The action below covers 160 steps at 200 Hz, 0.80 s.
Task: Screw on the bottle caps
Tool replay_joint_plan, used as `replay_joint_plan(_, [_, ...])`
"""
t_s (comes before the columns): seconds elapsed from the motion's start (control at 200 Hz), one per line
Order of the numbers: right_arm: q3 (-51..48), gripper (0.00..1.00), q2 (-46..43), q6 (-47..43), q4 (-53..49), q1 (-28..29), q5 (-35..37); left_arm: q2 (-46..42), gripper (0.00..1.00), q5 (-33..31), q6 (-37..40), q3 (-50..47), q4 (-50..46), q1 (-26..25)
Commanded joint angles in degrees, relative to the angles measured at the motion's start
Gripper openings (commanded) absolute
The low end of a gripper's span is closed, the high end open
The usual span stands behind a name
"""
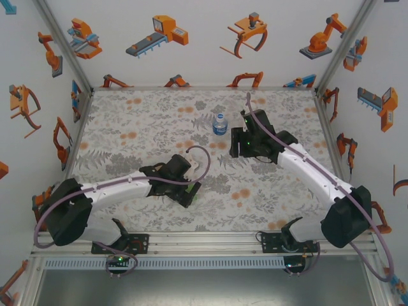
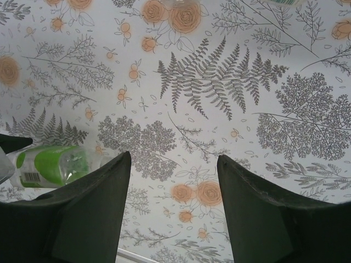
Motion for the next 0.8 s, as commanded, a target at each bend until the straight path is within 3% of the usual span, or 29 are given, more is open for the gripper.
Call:
replay_joint_plan(0.0, [-0.84, 0.60, -2.06, 0.69, 0.74, 0.34, -0.50, 1.58, 0.81, -1.75, -3.22, 2.36, 1.61, -0.58])
replay_joint_plan(0.22, [-2.50, 0.60, -3.64, 0.65, 0.61, 0.34, -0.49, 3.04, 0.59, -6.44, -7.67, 3.07, 1.49, -0.67])
replay_joint_plan(0.416, [-3.32, 0.60, -4.06, 0.64, 0.35, 0.35, -0.98, 3.42, 0.47, -10.22, -11.88, 3.57, 0.00, -0.67])
replay_joint_plan(0.486, [-3.38, 0.60, -4.06, 0.71, 0.27, 0.35, -1.11, 3.91, 0.48, -10.78, -12.67, 4.07, -0.80, -0.67])
replay_joint_plan(0.631, [-3.30, 0.60, -3.82, 0.57, 0.27, 0.31, -1.38, 4.77, 0.68, -10.39, -12.30, 5.02, -1.30, -0.67])
replay_joint_plan(0.796, [-3.32, 0.60, -3.73, 0.65, 0.17, 0.33, -1.63, 5.20, 0.69, -10.23, -10.90, 6.33, -2.00, -0.72])
